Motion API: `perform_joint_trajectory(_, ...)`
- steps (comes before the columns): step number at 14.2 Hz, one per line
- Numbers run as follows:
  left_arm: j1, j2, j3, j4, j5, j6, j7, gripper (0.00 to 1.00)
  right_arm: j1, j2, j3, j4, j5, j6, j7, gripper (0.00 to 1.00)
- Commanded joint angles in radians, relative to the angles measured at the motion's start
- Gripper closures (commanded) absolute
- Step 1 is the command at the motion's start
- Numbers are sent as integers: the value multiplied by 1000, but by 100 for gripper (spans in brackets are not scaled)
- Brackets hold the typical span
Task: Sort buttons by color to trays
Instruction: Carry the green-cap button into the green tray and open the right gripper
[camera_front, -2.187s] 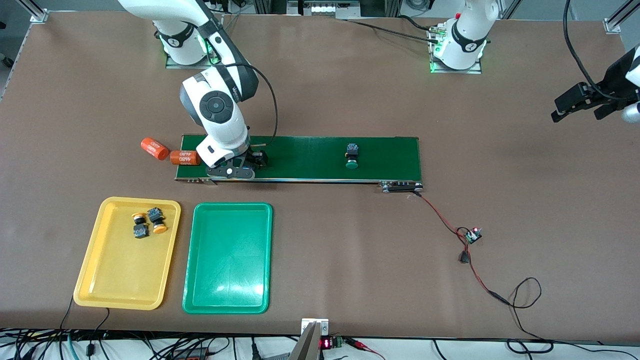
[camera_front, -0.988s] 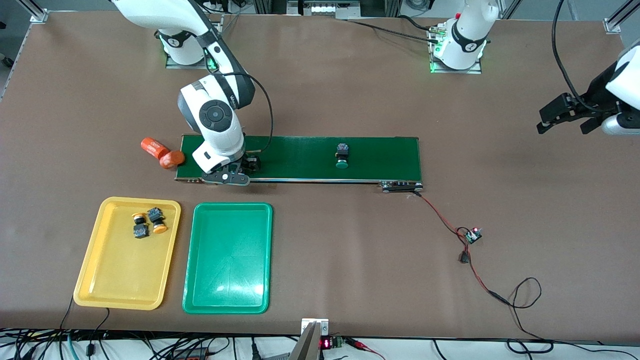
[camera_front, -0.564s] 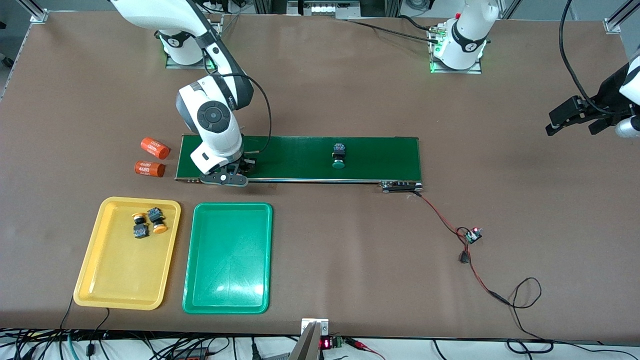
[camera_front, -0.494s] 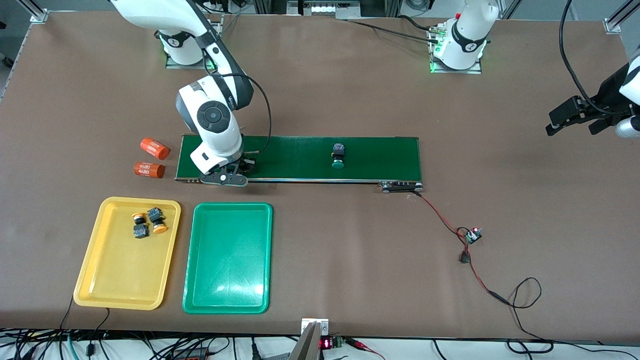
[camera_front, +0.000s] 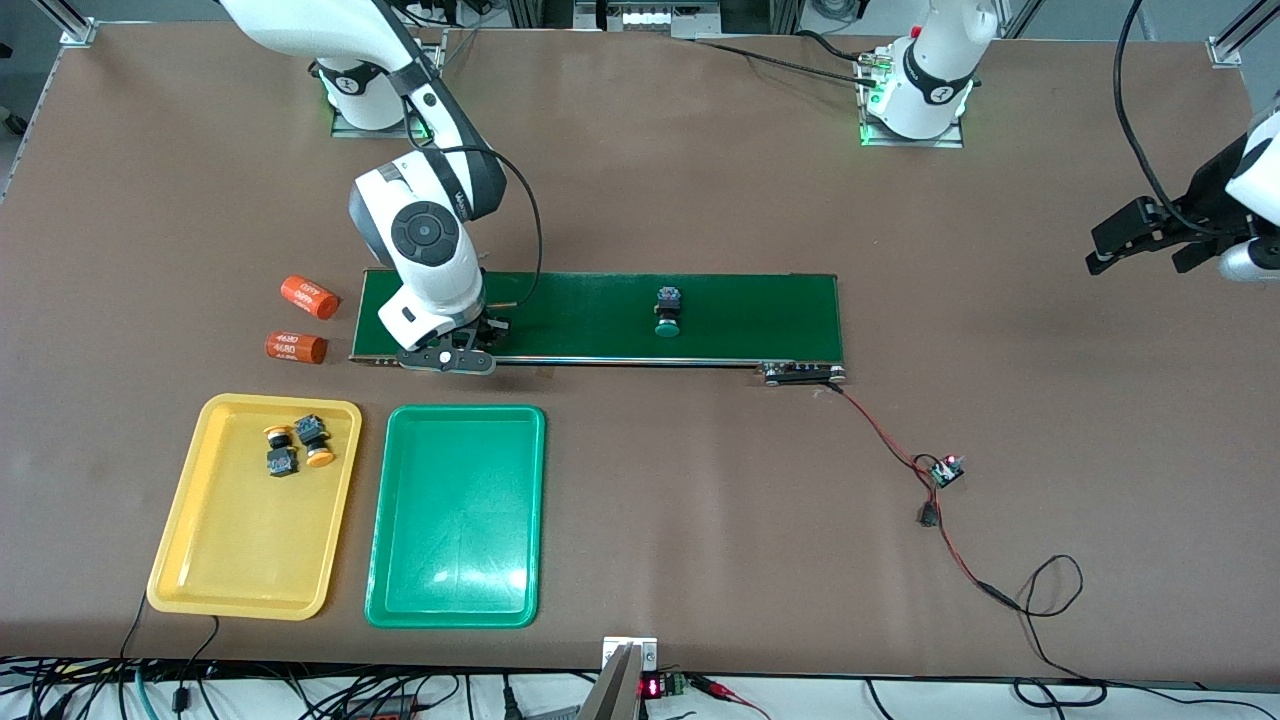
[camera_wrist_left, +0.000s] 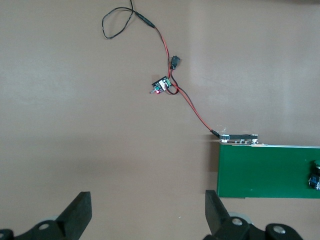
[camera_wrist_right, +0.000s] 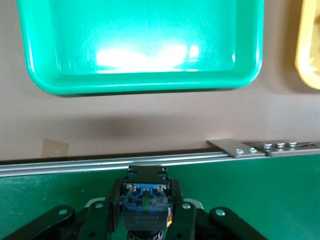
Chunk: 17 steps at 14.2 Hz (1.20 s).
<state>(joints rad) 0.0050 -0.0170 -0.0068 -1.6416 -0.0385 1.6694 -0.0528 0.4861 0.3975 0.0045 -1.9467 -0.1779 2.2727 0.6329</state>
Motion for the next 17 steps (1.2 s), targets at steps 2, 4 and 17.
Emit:
perform_joint_trajectory(2,0,12,-5,29,25,-22,-2,0,0,-19,-15,87,-8,-97,-120,78)
perform_joint_trajectory(4,13,11,16,31,17,-30,-5,0,-12,-16,-17,103,-6,-85,-171,77)
perform_joint_trajectory(17,62,-50,7,28,14,-63,-2,0,-147,176,-18,129,-28,387,-410,76)
